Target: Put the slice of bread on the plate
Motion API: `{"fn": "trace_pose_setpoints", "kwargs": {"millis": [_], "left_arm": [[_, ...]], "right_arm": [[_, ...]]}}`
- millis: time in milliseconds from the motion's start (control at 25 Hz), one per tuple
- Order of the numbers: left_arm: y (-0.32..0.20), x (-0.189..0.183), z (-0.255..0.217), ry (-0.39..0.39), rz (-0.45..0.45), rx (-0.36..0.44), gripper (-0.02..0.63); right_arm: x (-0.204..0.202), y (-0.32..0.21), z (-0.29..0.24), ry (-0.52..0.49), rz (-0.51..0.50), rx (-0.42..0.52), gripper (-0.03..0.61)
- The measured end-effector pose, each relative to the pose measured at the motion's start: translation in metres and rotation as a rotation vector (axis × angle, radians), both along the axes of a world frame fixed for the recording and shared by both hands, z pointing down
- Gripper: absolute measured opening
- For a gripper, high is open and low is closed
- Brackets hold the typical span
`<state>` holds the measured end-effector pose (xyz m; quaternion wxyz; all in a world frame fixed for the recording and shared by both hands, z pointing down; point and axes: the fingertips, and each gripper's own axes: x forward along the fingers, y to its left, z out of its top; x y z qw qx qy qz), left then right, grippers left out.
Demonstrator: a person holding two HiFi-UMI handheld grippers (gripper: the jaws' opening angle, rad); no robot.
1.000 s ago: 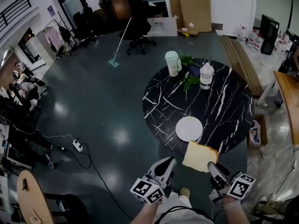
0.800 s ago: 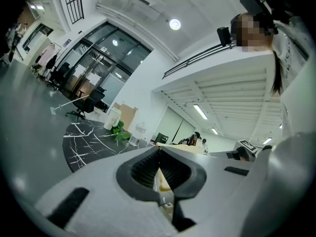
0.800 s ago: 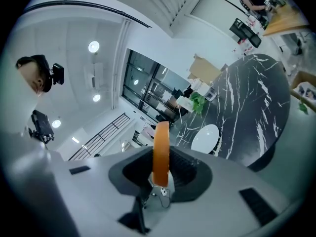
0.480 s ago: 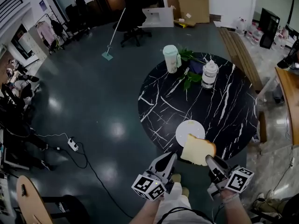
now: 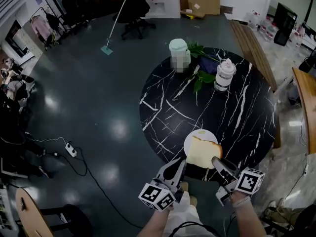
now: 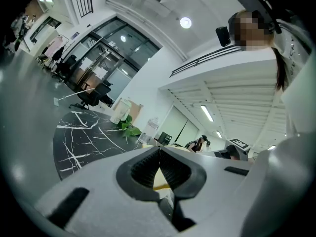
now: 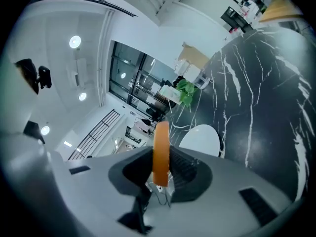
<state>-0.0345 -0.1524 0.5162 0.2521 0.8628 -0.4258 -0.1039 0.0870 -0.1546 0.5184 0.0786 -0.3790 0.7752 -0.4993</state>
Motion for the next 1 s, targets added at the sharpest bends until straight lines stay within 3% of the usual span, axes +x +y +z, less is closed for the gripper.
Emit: {"fn": "trace_pose_setpoints", "kwargs": {"millis": [360, 640, 840, 1000], "left_arm": [[-0.031, 0.002, 0.023, 0.003, -0.011, -0.003, 0.006], [-0.033, 0.003, 0.029, 0.034, -0.016, -0.023, 0.006], [-0.031, 0.0, 0.029, 0.037, -0.024, -0.033, 0.006], [-0.031, -0.003, 0.028, 0.037, -0.026, -0.033, 0.006]], "right_arm": [[-0.002, -0.032, 0.035, -0.094, 0.023, -0.095, 0.086], [-0.001, -0.041, 0.054, -0.078, 0.026, -0.137, 0.086], [0.009, -0.043, 0.071, 0.079, 0.016, -0.156, 0.087], [0.008, -0.047, 0.063, 0.199, -0.011, -0.049, 0.094]]}}
